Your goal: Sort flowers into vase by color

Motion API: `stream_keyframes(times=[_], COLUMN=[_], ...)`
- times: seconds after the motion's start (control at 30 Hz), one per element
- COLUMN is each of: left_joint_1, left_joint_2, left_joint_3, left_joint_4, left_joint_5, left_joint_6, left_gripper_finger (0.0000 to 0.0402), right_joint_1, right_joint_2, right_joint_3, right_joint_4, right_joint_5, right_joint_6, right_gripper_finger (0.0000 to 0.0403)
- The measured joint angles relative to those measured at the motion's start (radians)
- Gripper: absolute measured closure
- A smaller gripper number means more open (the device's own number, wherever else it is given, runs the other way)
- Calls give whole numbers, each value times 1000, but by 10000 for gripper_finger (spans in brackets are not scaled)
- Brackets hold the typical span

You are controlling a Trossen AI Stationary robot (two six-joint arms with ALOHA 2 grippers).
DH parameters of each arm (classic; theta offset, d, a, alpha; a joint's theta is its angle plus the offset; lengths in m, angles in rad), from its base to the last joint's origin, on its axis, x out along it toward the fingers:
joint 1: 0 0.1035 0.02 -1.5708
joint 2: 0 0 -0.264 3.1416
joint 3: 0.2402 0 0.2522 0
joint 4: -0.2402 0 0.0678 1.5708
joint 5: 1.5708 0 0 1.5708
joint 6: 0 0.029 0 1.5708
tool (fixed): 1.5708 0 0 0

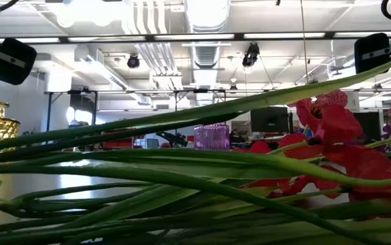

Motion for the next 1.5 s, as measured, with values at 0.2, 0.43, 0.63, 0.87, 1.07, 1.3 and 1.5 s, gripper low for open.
stream_keyframes(times=[0.2,0.43,0.63,0.87,1.07,1.3,1.5], left_joint_1=[0,0,0,0,0,0,0], left_joint_2=[0,0,0,0,0,0,0], left_joint_3=[0,0,0,0,0,0,0], left_joint_4=[0,0,0,0,0,0,0], left_joint_5=[0,0,0,0,0,0,0], left_joint_6=[0,0,0,0,0,0,0], left_gripper_finger=[402,402,402,402,402,402,402], right_joint_1=[0,0,0,0,0,0,0], right_joint_2=[0,0,0,0,0,18,95], right_joint_3=[0,0,0,0,0,0,0], right_joint_4=[0,0,0,0,19,114,127], right_joint_5=[0,0,0,0,-17,52,72], right_joint_6=[0,0,0,0,8,495,856], right_gripper_finger=[390,390,390,390,390,390,390])
